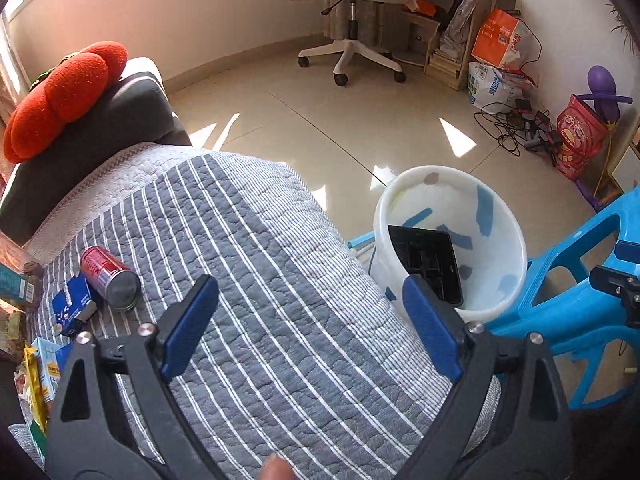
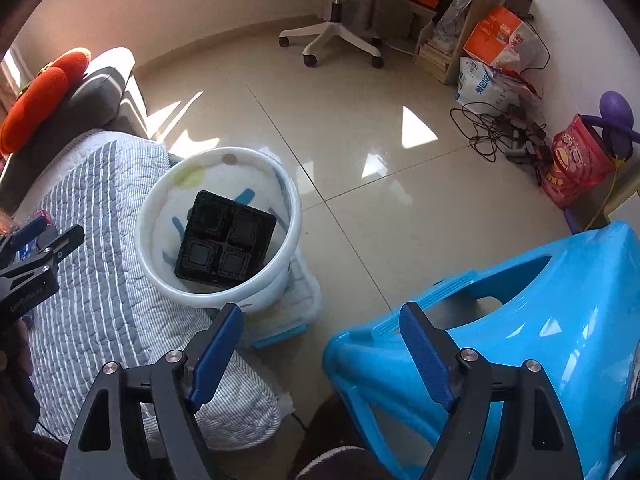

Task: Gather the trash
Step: 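Lower the black tray into the white bucket and open the left gripper, then move the left gripper back to the quilt and grasp the yellow snack bag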

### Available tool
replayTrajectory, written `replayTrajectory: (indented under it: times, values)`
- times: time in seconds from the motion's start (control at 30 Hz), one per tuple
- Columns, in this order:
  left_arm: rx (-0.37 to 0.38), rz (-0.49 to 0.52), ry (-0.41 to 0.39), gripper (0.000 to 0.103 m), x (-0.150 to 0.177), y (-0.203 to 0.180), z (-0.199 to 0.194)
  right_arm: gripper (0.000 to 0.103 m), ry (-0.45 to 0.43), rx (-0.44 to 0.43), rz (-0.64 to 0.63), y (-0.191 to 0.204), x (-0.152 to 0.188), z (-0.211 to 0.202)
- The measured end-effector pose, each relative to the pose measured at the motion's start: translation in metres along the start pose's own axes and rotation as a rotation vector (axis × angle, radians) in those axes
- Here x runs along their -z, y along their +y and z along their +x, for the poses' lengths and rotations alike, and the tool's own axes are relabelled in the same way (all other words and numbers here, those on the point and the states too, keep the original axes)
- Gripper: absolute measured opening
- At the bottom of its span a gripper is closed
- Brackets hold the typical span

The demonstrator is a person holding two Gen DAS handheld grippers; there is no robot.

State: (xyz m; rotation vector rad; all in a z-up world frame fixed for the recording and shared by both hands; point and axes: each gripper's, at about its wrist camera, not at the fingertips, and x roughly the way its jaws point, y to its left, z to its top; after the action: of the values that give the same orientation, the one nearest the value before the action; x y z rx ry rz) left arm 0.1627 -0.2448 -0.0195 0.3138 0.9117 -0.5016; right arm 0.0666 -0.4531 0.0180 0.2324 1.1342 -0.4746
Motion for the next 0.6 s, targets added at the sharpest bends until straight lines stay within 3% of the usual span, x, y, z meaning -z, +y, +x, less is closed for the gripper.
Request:
replayTrajectory:
  times: [0.3, 0.6]
  values:
    - [-0.109, -0.017, 0.061, 0.102, 0.036, 0.052, -0.031, 0.084, -0.01, -0.035, -0.078, 0.044, -0.006, -0.006]
    - [-0.172, -0.095, 0.086, 0.102, 0.076, 0.123, -0.066, 0.087, -0.03, -0.083, -0.194, 0.116, -0.007, -0.014]
